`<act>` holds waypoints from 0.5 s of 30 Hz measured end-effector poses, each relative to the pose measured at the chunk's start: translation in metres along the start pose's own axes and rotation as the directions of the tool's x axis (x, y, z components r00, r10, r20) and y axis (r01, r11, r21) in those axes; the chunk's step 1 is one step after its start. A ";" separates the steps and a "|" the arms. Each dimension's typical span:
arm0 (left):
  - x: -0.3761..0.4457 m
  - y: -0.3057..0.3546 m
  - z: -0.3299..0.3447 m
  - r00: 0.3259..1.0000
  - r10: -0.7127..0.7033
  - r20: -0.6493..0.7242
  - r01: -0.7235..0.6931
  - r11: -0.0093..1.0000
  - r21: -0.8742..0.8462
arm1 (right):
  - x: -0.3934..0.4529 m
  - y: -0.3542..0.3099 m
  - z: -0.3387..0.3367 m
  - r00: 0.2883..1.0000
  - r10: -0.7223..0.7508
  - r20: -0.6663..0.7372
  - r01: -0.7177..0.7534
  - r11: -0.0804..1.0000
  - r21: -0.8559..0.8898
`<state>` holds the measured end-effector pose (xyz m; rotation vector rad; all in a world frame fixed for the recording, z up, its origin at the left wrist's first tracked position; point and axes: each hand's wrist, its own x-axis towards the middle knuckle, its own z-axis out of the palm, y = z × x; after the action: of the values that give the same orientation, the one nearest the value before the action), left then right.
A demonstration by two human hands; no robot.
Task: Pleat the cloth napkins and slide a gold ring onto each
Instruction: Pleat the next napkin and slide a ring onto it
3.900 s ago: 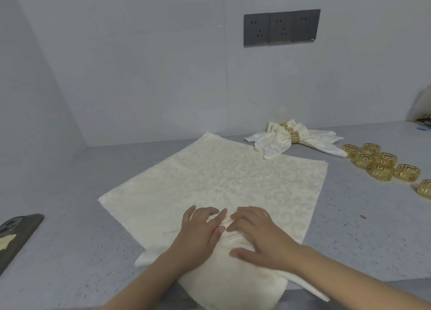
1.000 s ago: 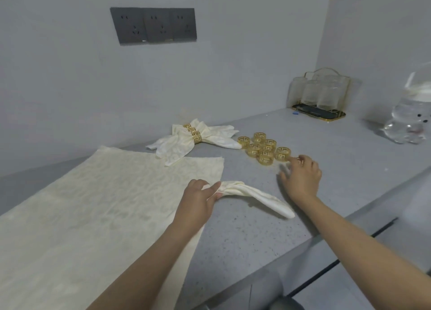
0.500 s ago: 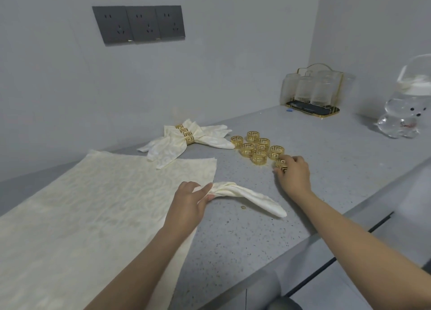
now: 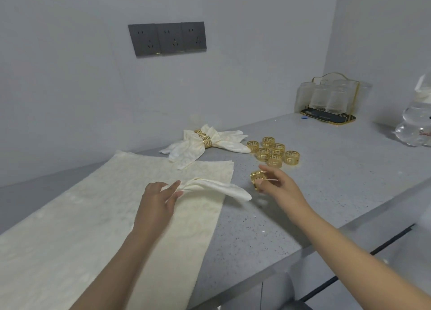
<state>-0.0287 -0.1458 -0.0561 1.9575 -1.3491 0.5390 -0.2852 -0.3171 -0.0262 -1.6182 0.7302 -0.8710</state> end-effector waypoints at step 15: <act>-0.037 -0.028 -0.021 0.997 -0.041 -0.071 0.041 0.999 -0.008 | -0.036 0.000 0.078 0.998 -0.025 0.061 0.029 0.998 -0.060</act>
<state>-0.0157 -0.1001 -0.0753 1.9378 -1.2627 0.5787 -0.2389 -0.2470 -0.0420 -1.7049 0.7001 -0.8227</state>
